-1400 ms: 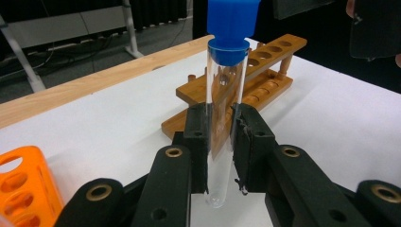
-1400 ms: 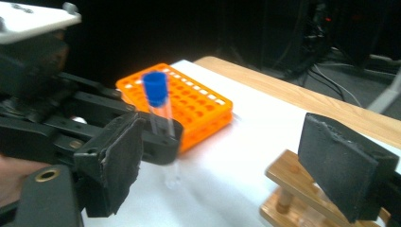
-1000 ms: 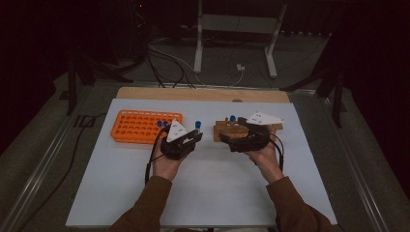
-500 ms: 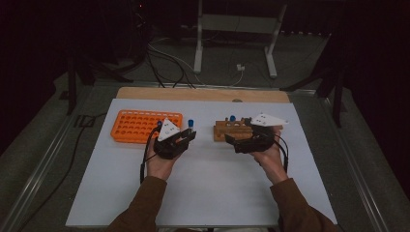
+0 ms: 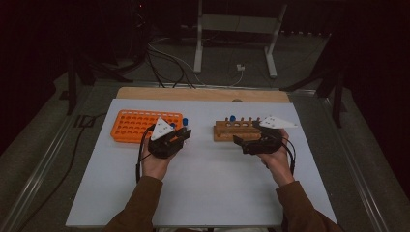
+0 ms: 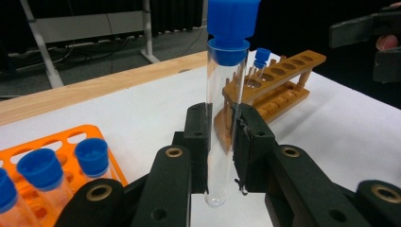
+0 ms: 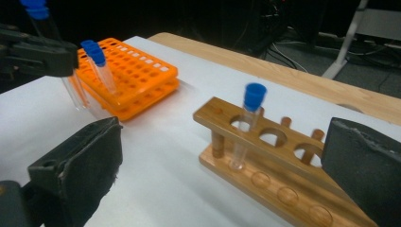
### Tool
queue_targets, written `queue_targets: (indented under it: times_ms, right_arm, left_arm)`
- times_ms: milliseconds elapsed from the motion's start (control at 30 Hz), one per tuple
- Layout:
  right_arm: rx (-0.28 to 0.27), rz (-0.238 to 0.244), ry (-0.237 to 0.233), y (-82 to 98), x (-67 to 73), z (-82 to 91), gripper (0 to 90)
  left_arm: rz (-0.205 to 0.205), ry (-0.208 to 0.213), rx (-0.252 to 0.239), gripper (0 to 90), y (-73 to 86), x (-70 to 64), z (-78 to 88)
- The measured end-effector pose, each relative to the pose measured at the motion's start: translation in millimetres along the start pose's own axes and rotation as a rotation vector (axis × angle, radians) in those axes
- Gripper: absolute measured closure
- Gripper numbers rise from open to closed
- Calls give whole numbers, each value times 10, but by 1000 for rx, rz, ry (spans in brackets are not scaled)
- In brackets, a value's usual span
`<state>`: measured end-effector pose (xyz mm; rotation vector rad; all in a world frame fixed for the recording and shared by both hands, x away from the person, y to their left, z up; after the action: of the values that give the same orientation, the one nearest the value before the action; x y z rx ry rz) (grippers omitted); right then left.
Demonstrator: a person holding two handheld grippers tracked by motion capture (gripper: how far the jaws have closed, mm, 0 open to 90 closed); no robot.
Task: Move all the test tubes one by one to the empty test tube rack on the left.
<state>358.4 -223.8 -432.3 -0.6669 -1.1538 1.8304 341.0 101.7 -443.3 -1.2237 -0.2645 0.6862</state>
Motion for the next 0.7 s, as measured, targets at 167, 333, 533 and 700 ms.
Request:
queue_targets:
  times_ms: [167,333,533,700]
  right_arm:
    - [1,-14,13,43,-73,37,0]
    - [-1,-25,26,74,-129,81,0]
    - [3,-35,39,132,-193,128,0]
    - [-5,-38,52,164,-242,192,0]
  left_arm:
    - [6,-1,-9,779,-2,31,48]
    - [13,-3,-20,779,-6,65,107]
    - [18,-17,-34,779,-12,123,200]
    - [24,-34,-44,779,-12,180,290]
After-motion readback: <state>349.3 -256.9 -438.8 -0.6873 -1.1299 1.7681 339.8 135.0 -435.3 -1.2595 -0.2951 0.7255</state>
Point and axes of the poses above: each handheld gripper's, and its own axes: z roughly backward along the jaws, y roughly out of its underside, x roughly to its left, the point moved 1 cm from there along -z, roughly forward along the jaws, and after that the axes turned 12 degrees about y, right-handed, at the moved point
